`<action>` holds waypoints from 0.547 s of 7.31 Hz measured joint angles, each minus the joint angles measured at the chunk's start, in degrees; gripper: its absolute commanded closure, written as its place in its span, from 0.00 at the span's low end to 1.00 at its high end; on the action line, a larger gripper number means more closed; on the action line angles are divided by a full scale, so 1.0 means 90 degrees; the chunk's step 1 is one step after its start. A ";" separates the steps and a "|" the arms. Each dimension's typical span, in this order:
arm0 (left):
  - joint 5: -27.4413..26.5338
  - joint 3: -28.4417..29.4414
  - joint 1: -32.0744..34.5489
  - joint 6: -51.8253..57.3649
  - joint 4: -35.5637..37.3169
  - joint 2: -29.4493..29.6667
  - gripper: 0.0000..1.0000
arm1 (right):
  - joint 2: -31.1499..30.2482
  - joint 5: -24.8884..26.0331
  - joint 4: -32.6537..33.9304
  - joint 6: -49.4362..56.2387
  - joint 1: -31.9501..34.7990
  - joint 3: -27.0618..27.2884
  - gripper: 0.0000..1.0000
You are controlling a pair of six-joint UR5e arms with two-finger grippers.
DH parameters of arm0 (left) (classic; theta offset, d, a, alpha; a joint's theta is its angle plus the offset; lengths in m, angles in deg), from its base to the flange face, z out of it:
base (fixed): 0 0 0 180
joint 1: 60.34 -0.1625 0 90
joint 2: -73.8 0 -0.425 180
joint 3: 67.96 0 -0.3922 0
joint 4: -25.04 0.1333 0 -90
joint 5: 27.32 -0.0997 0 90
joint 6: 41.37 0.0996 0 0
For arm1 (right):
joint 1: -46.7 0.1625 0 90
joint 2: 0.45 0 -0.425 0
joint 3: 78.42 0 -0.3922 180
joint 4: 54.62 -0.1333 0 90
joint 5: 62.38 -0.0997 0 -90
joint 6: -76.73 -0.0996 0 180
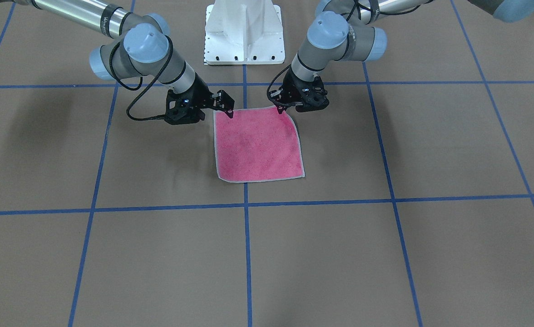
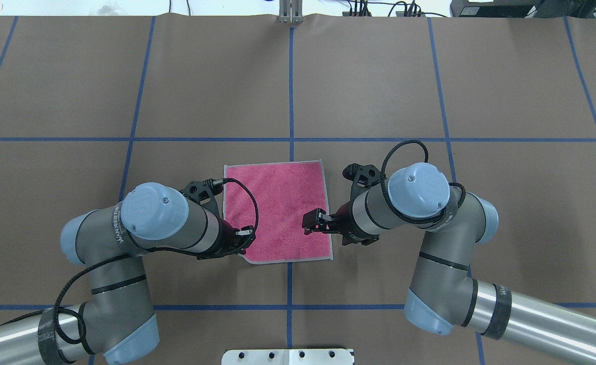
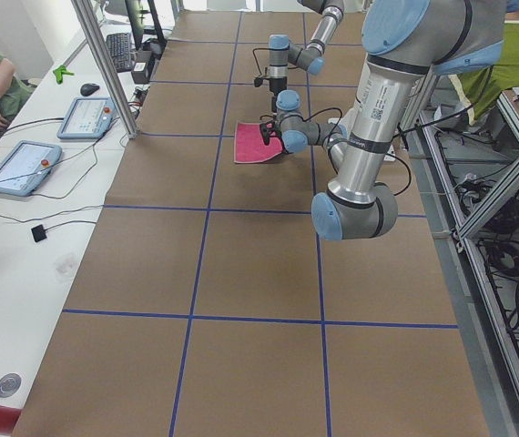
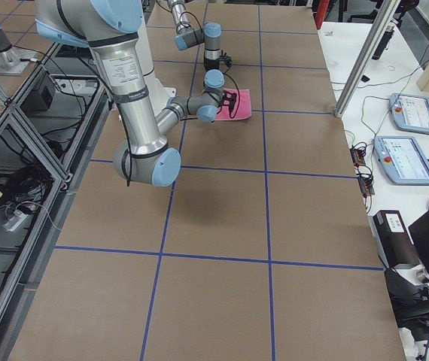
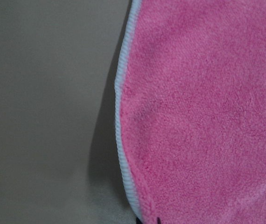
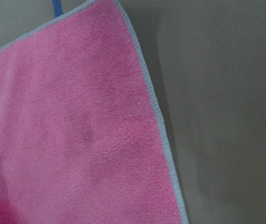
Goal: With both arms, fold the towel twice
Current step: 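Lower the right gripper to the towel's other near corner while the left gripper holds, then pinch the near towel corners with both grippers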
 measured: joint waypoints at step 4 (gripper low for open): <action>0.0000 -0.0001 0.0002 0.0006 -0.0010 0.0000 1.00 | 0.0027 0.0140 0.0004 -0.0021 -0.0151 -0.0079 0.16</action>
